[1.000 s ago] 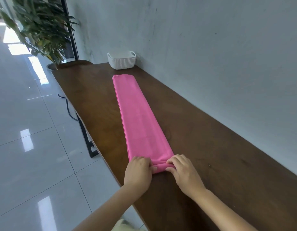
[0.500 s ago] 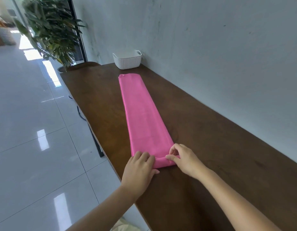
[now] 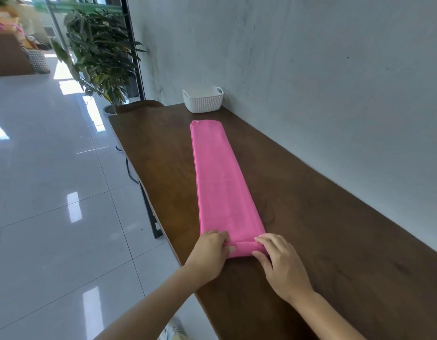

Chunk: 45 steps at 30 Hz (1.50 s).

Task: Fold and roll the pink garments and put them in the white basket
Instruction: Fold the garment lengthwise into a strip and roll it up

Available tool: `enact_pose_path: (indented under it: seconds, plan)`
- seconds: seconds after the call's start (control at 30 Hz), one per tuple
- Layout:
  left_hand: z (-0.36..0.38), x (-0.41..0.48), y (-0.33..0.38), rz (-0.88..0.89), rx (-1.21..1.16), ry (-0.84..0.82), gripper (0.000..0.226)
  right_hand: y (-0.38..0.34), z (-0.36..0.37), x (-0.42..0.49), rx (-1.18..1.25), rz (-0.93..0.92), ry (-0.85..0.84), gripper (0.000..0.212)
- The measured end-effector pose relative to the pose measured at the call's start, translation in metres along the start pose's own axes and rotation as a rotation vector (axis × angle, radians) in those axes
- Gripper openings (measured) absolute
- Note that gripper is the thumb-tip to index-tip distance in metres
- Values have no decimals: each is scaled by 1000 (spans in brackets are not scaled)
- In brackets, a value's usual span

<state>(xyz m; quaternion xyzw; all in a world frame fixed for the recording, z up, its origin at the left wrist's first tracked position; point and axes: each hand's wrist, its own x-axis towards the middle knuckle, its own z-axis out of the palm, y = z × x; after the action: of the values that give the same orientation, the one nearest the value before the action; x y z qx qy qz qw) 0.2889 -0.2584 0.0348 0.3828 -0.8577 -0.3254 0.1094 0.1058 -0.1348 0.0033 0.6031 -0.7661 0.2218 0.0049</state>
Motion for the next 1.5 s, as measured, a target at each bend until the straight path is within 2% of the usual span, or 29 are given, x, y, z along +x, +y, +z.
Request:
enact_pose_path:
  seconds: [0.13, 0.27, 0.37, 0.5, 0.63, 0.73, 0.83, 1.03, 1.17, 1.3, 1.4, 1.5]
  plan:
    - [-4, 7, -2, -61, -1, 44, 15, -4, -4, 14, 32, 61, -76, 52]
    - [-1, 6, 4, -53, 47, 227, 8, -9, -9, 36, 30, 133, -211, 40]
    - [6, 2, 6, 46, 111, 359, 8, -12, -12, 47, 182, 284, -271, 23]
    - [21, -2, -6, 208, 310, 412, 14, -13, -10, 59, 249, 375, -305, 23]
    - [27, -4, -15, 223, 410, 353, 30, -19, -5, 64, 89, 357, -209, 22]
    - [24, 0, -14, 225, 447, 343, 24, -24, -1, 56, -95, 208, 13, 21]
    - [16, 5, -13, 234, 434, 316, 17, -23, 5, 43, -109, 83, 85, 29]
    - [-3, 12, -21, 134, 308, 171, 32, -15, 6, 22, -32, -11, 13, 52]
    - [-14, 10, -17, 39, 222, 32, 26, -18, 7, 20, -17, -8, 25, 53]
    - [-24, 12, -15, -84, 63, -74, 19, -22, 3, 29, 23, 25, -65, 57]
    - [-25, 11, -13, -94, 36, 18, 15, -24, -3, 42, 49, 73, -169, 56]
    - [-16, 5, -11, -14, 127, 252, 13, -23, -6, 58, 114, 137, -269, 35]
